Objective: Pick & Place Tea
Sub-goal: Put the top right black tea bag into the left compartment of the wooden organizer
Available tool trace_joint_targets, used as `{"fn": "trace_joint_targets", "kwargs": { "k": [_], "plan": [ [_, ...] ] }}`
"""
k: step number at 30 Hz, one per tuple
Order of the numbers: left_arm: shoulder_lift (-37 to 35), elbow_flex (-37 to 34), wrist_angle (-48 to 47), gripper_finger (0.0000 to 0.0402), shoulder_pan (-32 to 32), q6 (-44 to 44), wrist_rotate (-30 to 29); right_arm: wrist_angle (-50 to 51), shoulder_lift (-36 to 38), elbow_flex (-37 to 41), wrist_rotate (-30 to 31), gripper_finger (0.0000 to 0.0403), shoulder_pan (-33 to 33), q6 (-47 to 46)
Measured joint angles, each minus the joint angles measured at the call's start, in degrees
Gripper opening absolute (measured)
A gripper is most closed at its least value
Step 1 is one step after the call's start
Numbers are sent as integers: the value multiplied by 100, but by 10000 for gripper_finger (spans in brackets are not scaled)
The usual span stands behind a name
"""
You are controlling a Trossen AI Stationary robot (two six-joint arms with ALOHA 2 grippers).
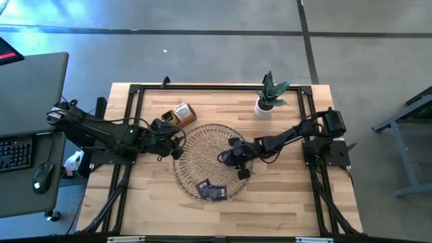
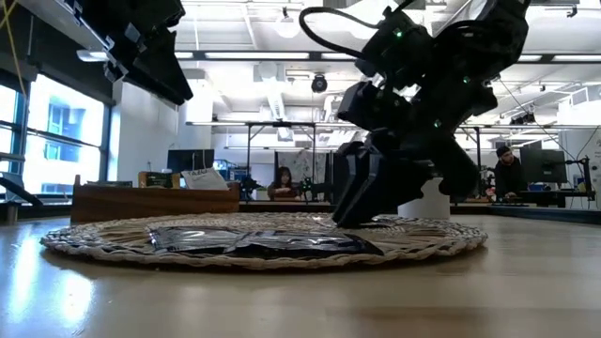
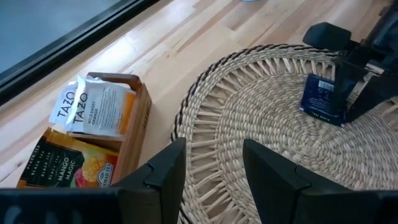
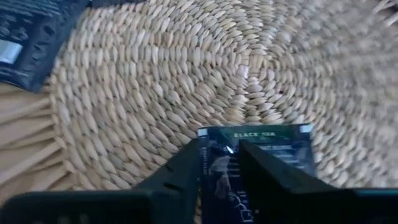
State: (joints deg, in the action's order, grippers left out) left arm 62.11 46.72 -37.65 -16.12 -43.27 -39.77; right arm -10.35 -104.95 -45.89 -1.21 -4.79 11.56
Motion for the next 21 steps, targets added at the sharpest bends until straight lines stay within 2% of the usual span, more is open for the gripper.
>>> {"fn": "trace_joint_targets", "kwargs": {
  "k": [4,6,14,21],
  "plan": [
    [-1,0,0,158,0,10,42,46,4,6,-314,27,69,-144],
    [-1,0,5,158,0,57,40,57,38,9,-347,8,69,-62],
    [2,4,21,158,0,103,54,18,415,37,-440,4,60,-77],
    [2,7,13,158,0,103,177,27,740,33,7,55,67,553]
  ]
}}
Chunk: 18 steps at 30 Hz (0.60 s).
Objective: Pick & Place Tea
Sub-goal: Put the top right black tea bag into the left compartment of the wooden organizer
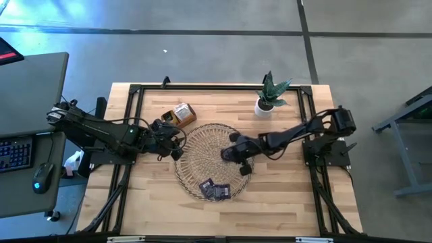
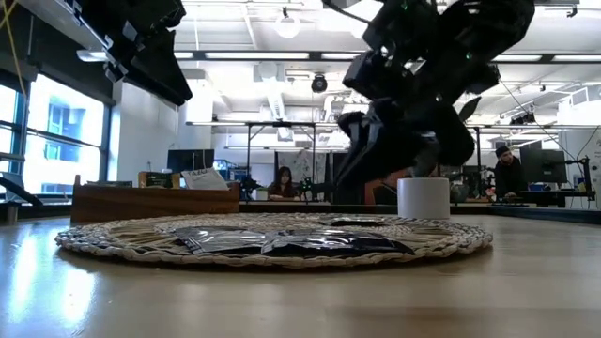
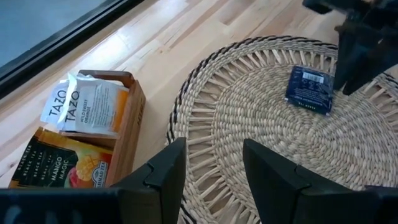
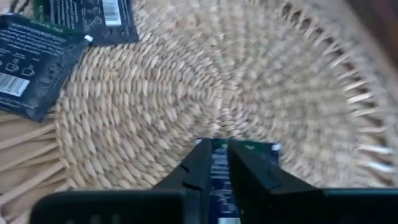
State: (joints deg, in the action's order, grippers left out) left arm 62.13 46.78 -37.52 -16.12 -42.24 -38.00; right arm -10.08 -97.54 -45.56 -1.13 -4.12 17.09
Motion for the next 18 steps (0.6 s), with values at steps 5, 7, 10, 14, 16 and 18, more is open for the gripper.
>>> {"fn": "trace_joint_targets", "kwargs": {
  "k": [5,7,10,14,16,18],
  "plan": [
    [0,0,-1,158,0,0,9,215,41,-2,206,106,118,-55],
    [0,0,-2,158,0,0,11,268,-32,-2,205,126,151,-32],
    [0,0,8,158,0,26,11,255,-177,-4,88,156,213,-95],
    [0,0,10,158,0,46,13,248,-349,-7,-93,194,333,-349],
    [0,0,7,158,0,46,15,259,-447,-16,-120,209,389,-419],
    [0,0,9,158,0,46,15,308,-509,-31,-158,219,469,-447]
  ]
}}
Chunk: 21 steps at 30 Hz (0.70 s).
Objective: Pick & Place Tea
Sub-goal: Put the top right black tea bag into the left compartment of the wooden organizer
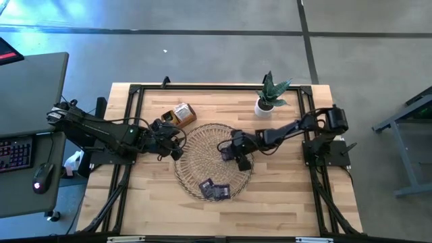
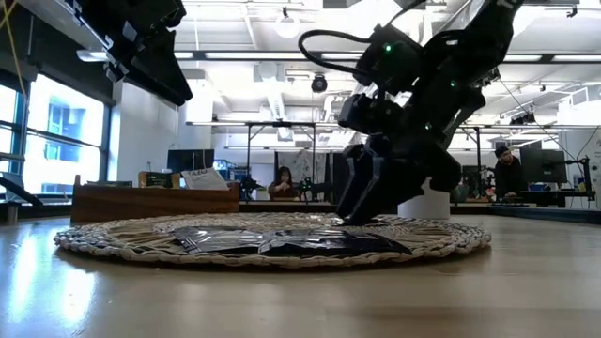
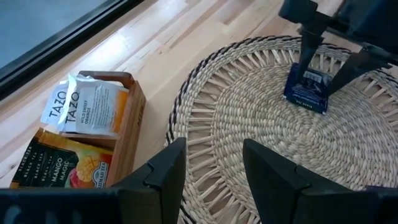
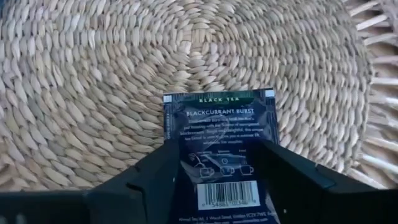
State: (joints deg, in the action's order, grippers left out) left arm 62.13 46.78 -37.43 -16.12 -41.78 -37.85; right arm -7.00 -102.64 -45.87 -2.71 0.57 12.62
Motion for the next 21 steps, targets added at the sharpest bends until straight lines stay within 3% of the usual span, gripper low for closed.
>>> {"fn": "trace_joint_targets", "kwargs": {
  "k": [3,6,16,19,21],
  "plan": [
    [0,0,1,158,0,-1,0,106,-113,-9,-332,218,141,-306],
    [0,0,1,158,0,0,3,206,-178,-13,-538,191,233,-385],
    [0,0,77,158,0,118,103,269,112,22,-941,23,285,-366],
    [16,0,412,158,0,737,285,36,362,44,-1343,13,283,-491],
    [190,0,987,158,-1,1526,400,-323,552,39,-1628,27,283,-709]
  ]
}}
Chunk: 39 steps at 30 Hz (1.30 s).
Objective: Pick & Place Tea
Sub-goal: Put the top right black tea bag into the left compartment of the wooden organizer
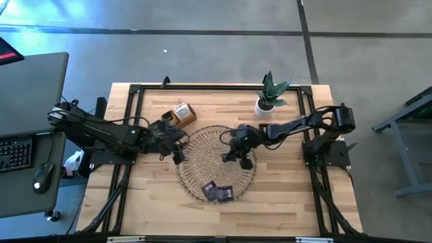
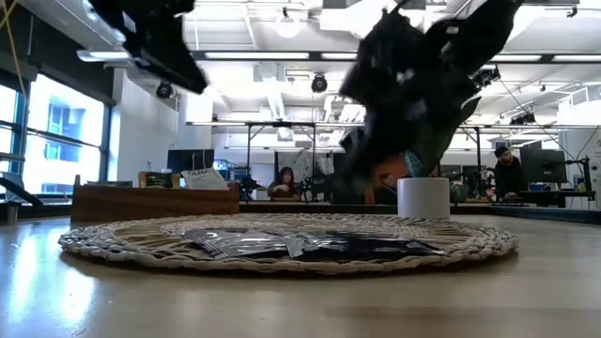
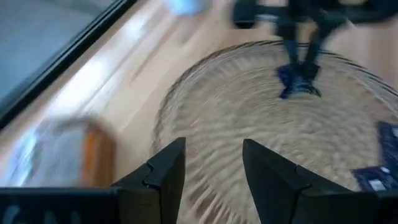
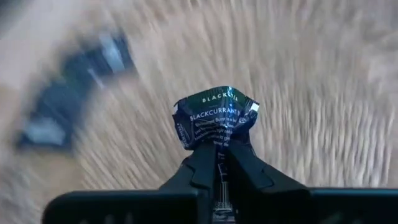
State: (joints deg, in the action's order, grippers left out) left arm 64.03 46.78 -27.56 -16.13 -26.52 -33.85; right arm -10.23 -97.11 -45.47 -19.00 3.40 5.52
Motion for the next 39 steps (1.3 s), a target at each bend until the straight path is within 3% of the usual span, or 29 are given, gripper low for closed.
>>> {"fn": "trace_joint_targets", "kwargs": {
  "k": [6,12,19,26,36,39],
  "plan": [
    [551,18,2061,158,-4,2479,907,-961,175,-5,-525,70,2,-1069],
    [1316,-2,2961,158,1,3813,634,-1250,196,-11,-789,43,2,-1850],
    [1907,-2,3385,158,1,4023,560,-1427,196,-11,-799,19,9,-2204],
    [1952,-2,3520,158,1,3980,783,-1650,196,-13,-799,44,9,-2204],
    [1954,0,3802,156,1,4021,1056,-1893,198,-22,-871,26,9,-2114],
    [1954,0,3801,138,3,4021,1066,-1954,198,-22,-969,30,9,-2059]
  ]
}}
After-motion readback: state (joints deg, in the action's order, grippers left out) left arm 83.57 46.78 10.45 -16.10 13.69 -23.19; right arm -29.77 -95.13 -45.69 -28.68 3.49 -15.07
